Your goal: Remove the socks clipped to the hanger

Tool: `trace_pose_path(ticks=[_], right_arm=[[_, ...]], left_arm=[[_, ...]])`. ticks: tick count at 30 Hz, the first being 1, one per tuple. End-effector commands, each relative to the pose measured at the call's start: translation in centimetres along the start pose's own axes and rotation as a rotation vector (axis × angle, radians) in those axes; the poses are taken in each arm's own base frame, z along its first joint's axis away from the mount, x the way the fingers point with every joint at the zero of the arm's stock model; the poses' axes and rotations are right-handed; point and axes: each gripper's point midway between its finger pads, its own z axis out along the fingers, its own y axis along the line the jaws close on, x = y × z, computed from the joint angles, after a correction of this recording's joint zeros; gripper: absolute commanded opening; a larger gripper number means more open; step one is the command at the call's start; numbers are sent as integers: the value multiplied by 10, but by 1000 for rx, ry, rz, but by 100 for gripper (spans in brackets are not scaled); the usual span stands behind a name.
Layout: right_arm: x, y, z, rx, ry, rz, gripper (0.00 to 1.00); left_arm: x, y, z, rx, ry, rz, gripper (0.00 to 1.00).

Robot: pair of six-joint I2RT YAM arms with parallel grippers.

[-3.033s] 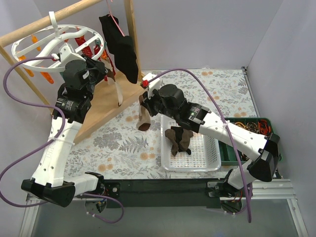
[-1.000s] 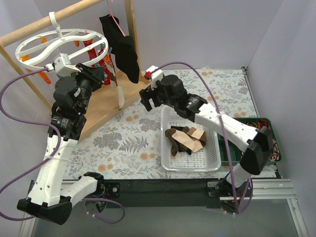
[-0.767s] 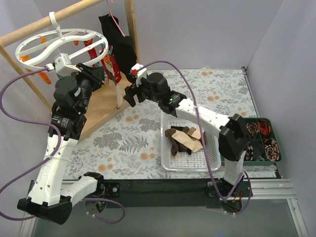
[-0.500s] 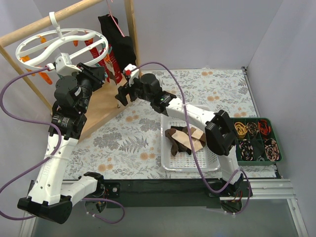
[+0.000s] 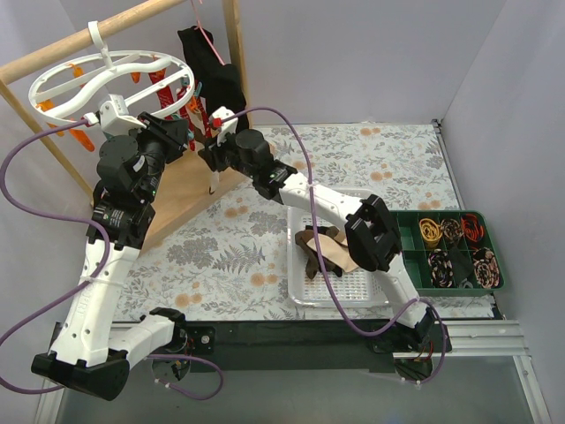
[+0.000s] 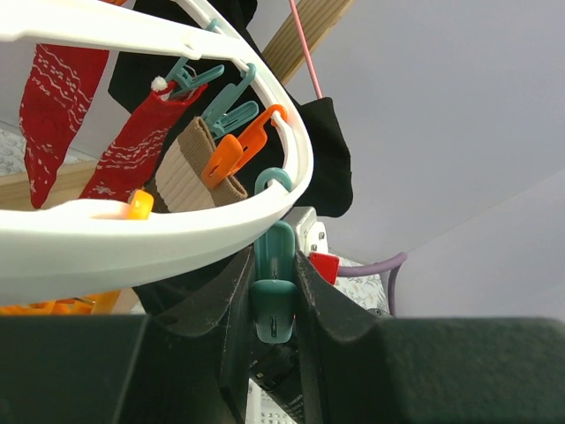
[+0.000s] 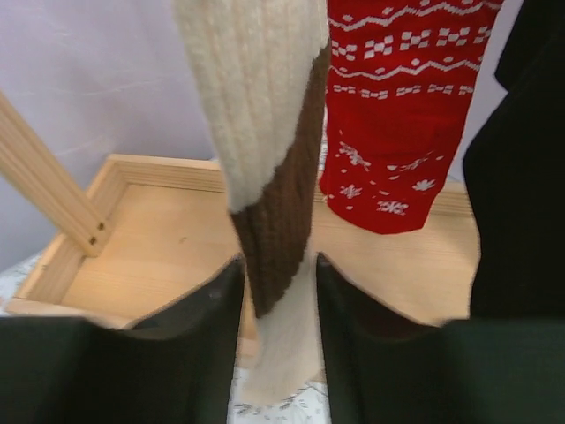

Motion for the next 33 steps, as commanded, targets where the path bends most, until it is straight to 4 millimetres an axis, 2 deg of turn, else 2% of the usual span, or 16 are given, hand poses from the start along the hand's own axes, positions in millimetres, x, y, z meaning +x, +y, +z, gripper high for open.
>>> trace_pose_path(ticks=[1,5,8,10,11,12,14,16,17,19,20,21,23,24,27,33], right_arm=[[-49,-10,-1,63,-124,-25,31],[-59,-10,-2,63,-143,-54,9],[-69,-10,-7,68,-155,-60,1],[-74,-9,-12,66,-157,-60,1],[-86,-7,-19,67,-170,-59,1],[-82,-8,-22,70,-159,-57,1],[-95,-7,-34,76,-168,-55,1],[-93,-5,-42,73,-154,-55,1],[-104,-4,-48,70,-169,-57,1],[-105,2,-55,61,-158,-68,1],[-113,6,-60,54,-166,-73,1],[-112,7,-62,49,-154,-76,1],[-117,14,-67,31,-148,-75,1],[-118,16,-69,22,-145,-77,1],[-118,26,-74,0,-122,-78,1],[-118,40,-85,-19,-71,-84,1]], left_arm=[[14,-14,-11,72,85,0,0],[18,-12,-13,75,89,0,0],[20,-6,-15,60,90,5,0],[22,0,-15,38,87,11,0],[22,2,-16,28,82,17,0],[21,9,-15,-1,70,22,0],[22,16,-15,-33,61,26,0],[19,25,-14,-75,43,29,0],[19,27,-12,-91,41,28,0],[18,35,-12,-135,34,21,1],[20,36,-10,-143,39,21,3],[16,32,-10,-135,34,19,12],[17,26,-11,-107,51,21,23],[13,20,-13,-85,49,19,37],[6,0,-20,1,56,11,54],[1,-28,-40,125,98,4,60]])
